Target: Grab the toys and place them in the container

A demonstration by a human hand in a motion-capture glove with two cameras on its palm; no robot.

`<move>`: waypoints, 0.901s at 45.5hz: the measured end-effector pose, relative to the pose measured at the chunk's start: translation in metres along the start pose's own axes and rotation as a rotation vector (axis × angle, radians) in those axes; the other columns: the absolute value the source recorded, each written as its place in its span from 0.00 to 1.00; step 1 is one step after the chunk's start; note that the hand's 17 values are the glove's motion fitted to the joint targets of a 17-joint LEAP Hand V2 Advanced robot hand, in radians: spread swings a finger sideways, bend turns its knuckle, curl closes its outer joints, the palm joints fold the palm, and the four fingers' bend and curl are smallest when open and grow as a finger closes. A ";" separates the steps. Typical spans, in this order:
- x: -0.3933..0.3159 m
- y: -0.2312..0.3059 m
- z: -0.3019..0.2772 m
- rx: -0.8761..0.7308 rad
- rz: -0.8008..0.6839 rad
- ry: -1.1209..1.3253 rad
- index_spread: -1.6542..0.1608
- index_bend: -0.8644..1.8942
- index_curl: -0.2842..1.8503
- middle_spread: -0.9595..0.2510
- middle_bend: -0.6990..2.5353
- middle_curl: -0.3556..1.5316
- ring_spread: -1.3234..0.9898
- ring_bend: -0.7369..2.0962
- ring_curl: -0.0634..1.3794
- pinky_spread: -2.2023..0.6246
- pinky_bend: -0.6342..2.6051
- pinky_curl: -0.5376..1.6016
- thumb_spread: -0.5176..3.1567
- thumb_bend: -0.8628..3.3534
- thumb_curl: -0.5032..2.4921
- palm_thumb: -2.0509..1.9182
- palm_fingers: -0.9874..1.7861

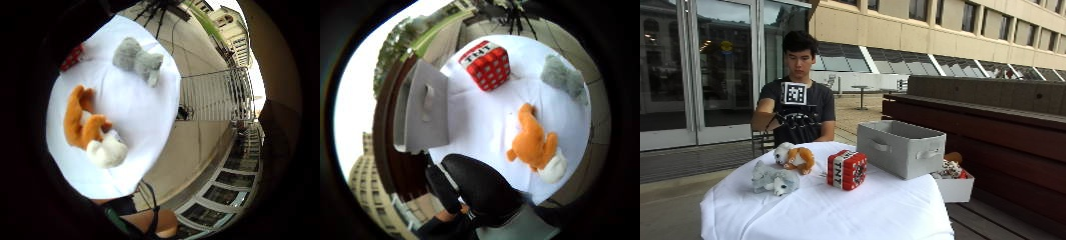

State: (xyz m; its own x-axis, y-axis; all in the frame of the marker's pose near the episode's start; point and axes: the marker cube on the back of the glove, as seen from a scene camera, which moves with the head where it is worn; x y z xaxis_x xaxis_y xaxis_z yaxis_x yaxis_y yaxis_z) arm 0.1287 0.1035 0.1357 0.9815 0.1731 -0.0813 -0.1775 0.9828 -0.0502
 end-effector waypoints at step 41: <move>0.019 0.062 0.134 -0.183 0.015 -0.029 0.74 0.37 0.22 0.68 0.36 0.42 0.45 0.58 0.31 0.66 0.52 0.42 0.47 0.30 0.29 0.69 0.67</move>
State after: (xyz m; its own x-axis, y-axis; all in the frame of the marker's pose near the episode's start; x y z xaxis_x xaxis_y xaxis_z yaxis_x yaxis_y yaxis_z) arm 0.1457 0.1765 0.2644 0.9798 0.1924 -0.0545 -0.1998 0.9526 -0.2294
